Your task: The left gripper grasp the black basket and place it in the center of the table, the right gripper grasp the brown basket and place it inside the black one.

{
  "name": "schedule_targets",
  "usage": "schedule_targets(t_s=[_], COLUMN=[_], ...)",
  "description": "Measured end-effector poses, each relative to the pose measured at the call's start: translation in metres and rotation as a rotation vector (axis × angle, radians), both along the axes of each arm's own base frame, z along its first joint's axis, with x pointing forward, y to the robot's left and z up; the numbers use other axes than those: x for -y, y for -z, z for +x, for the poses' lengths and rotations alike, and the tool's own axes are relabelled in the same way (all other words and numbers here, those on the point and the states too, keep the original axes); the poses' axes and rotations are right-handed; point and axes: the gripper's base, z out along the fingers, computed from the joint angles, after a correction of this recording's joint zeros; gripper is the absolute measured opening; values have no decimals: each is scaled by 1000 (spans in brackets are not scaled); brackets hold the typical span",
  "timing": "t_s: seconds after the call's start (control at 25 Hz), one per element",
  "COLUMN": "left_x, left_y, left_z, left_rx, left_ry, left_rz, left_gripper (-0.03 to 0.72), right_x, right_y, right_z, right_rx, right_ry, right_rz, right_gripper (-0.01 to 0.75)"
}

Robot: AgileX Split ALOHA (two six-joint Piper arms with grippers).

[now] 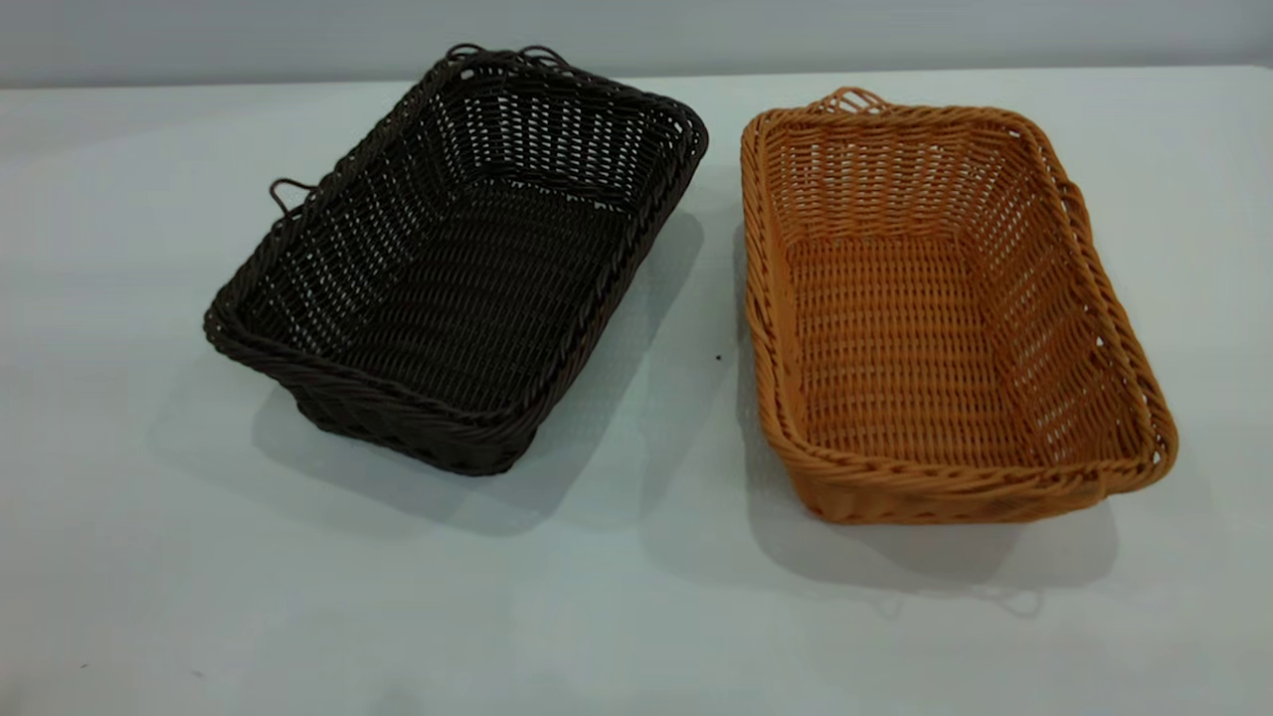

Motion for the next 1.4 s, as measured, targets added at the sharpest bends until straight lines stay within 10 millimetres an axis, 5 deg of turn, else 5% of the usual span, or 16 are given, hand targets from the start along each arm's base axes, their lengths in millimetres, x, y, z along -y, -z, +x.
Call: schedule_targets(t_s=[0.36,0.72,1.0,1.4], left_x=[10,51,77,105], left_y=[2,68,127,212], left_z=[135,242,293,335], left_rx=[-45,-168,-234,-337], left_ry=[161,285,348,397], left_rz=[3,33,62,74], left_gripper=[563,563,563,563], right_x=[-1,-1,-4,-10], right_y=[-3,-4,2,26], right_z=[19,37,67,119], right_rx=[-47,-94,-229,-459], right_ry=[-4,1,4,19], right_rz=[27,62,145,286], right_gripper=[583,583,583,583])
